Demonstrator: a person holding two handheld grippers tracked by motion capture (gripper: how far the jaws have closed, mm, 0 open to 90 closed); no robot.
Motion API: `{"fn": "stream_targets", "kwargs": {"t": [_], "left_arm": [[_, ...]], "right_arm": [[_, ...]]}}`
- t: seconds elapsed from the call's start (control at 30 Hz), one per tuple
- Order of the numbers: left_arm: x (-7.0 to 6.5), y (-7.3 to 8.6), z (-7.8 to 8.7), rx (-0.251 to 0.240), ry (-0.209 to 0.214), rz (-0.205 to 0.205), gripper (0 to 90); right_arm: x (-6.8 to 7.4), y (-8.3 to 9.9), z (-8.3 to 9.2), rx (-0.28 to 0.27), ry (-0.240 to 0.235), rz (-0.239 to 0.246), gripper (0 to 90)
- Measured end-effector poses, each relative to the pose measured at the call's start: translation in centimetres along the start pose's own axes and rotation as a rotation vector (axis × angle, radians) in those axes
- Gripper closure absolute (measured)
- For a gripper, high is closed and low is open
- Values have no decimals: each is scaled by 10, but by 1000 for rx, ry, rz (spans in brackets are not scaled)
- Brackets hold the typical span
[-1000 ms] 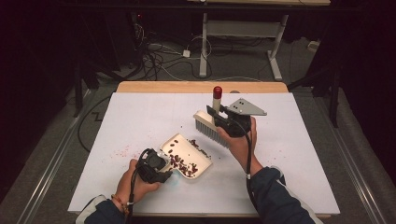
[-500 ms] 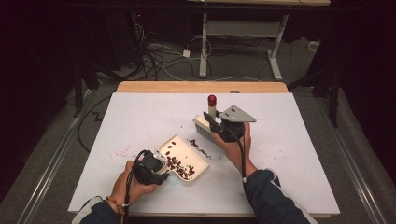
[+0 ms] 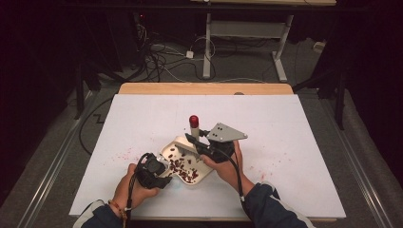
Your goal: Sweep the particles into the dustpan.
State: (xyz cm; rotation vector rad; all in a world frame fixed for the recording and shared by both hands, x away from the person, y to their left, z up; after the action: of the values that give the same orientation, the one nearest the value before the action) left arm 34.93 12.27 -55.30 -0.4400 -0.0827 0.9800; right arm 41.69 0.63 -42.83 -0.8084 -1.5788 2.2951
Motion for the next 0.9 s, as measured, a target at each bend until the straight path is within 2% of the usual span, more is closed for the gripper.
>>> {"fn": "stream_targets", "kwargs": {"t": [0.17, 0.37, 0.47, 0.7, 0.9], "left_arm": [[0, 0, 0, -4, -1, 1, 636], [0, 1, 1, -3, 2, -5, 636], [2, 2, 2, -1, -1, -16, 636], [9, 9, 8, -3, 9, -17, 636], [6, 17, 10, 13, 1, -48, 636]], "right_arm": [[3, -9, 5, -16, 9, 43, 707], [-14, -20, 19, -62, 43, 5, 707], [-24, -21, 27, -56, 76, 11, 707], [-41, -11, 46, -26, 131, 12, 707], [-51, 10, 55, 29, 180, 34, 707]]}}
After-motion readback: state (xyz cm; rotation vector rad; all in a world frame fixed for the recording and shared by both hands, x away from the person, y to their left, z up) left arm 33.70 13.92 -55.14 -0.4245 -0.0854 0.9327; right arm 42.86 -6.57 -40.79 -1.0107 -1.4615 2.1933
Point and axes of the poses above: each handheld gripper's, and its own axes: z roughly backward along the jaws, y roughly out of its underside, x roughly to its left, the point moved 10 cm from there along -z, roughly forward along the jaws, and after that the axes turned 13 degrees about z, right-handed, at the moved point
